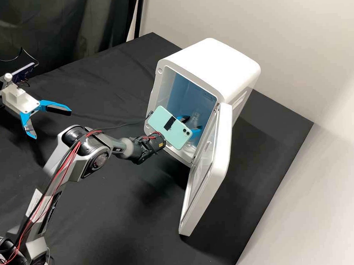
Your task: Place the flask in the incubator
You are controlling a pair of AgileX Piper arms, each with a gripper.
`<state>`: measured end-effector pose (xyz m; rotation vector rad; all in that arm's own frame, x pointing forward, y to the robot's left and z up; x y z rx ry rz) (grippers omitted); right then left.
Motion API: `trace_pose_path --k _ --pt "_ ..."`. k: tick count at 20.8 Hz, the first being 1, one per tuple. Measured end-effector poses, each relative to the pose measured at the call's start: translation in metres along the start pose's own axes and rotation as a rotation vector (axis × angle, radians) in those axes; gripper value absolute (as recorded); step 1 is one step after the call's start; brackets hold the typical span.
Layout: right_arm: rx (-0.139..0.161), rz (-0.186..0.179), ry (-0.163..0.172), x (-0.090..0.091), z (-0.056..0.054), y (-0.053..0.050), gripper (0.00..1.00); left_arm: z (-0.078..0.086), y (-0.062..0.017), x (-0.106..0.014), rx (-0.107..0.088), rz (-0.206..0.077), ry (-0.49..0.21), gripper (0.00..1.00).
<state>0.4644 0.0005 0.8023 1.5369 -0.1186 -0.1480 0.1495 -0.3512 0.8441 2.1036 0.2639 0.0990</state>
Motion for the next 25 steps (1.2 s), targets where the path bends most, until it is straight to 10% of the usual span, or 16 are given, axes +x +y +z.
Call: trace_pose_path --k 25 --pt "0.028 -0.052 -0.020 0.065 -0.027 -0.001 0.00 -0.008 -0.0025 0.003 -0.023 -0.013 0.027 1.00"
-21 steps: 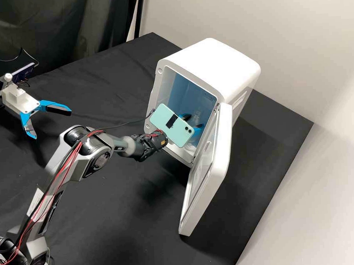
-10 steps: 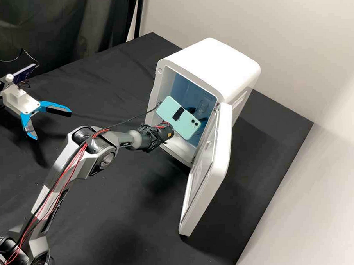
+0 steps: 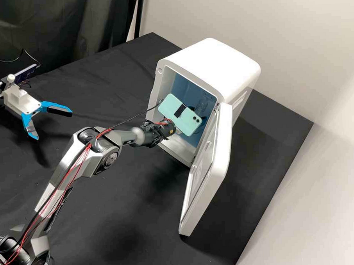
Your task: Place the flask in the incubator
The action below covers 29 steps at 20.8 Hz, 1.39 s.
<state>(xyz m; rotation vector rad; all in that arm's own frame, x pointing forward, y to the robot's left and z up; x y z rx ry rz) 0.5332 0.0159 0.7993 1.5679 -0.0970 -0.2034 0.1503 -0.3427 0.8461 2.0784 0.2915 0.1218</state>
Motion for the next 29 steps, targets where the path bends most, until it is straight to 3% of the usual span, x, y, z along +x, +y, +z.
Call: trace_pose_path --k 5,11,20,29 --pt "-0.021 -0.023 -0.001 0.007 -0.005 -0.006 0.00 -0.008 -0.0034 0.001 -0.030 -0.015 0.032 1.00" --pt "-0.047 -0.055 -0.019 0.015 0.002 -0.016 0.00 -0.008 -0.0030 0.001 -0.027 -0.014 0.028 1.00" --pt "-0.072 -0.052 -0.010 0.017 0.000 -0.021 0.00 -0.006 -0.0025 0.003 -0.027 -0.011 0.022 1.00" --pt "-0.074 -0.047 -0.008 0.018 0.001 -0.022 0.00 -0.006 -0.0005 0.005 -0.020 -0.004 0.017 1.00"
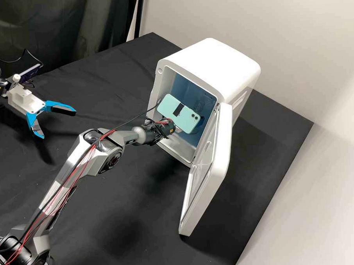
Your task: Place the flask in the incubator
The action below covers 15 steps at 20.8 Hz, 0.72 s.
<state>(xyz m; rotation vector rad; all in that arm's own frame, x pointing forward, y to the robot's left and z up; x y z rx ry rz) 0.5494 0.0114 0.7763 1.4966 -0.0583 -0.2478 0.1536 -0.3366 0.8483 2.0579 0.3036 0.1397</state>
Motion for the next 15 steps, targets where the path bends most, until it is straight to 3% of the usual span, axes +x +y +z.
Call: trace_pose_path --k 15 --pt "-0.002 0.013 0.004 0.0010 0.0011 -0.0012 0.00 0.0000 0.0000 0.0000 0.000 0.000 0.000 1.00"
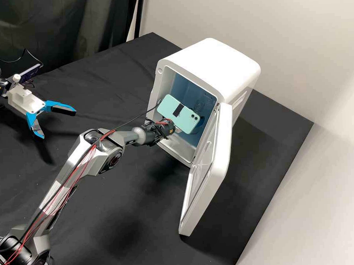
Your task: Place the flask in the incubator
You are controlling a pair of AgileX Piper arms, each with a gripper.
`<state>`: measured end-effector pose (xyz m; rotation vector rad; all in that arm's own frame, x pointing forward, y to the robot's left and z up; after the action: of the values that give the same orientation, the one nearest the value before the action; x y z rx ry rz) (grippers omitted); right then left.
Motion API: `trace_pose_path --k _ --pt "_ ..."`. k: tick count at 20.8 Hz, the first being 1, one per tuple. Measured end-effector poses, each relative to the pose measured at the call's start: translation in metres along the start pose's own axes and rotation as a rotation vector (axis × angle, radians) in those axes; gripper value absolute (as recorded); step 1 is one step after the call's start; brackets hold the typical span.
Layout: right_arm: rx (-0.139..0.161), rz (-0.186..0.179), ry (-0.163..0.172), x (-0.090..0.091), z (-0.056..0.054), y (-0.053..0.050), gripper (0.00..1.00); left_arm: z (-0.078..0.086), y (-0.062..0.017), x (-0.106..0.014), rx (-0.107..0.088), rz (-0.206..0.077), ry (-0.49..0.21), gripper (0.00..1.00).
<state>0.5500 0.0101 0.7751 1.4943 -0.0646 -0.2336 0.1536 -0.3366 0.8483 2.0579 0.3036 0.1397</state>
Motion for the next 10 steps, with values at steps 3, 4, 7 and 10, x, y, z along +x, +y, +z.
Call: trace_pose_path --k 3,4,7,10 --pt "-0.002 0.000 0.000 0.0000 0.0000 0.0000 1.00 0.0000 0.0000 0.0000 0.000 0.000 0.000 1.00" --pt "-0.002 0.000 0.000 0.0000 0.0000 0.0000 1.00 0.0000 0.0000 0.0000 0.000 0.000 0.000 1.00" --pt "-0.011 -0.002 -0.006 0.0000 0.0006 -0.0002 1.00 0.0000 0.0000 0.0000 0.000 0.000 0.000 1.00" --pt "-0.009 -0.029 -0.019 0.0003 0.0024 -0.0034 1.00 0.0000 0.0000 0.0000 0.000 0.000 0.000 1.00"
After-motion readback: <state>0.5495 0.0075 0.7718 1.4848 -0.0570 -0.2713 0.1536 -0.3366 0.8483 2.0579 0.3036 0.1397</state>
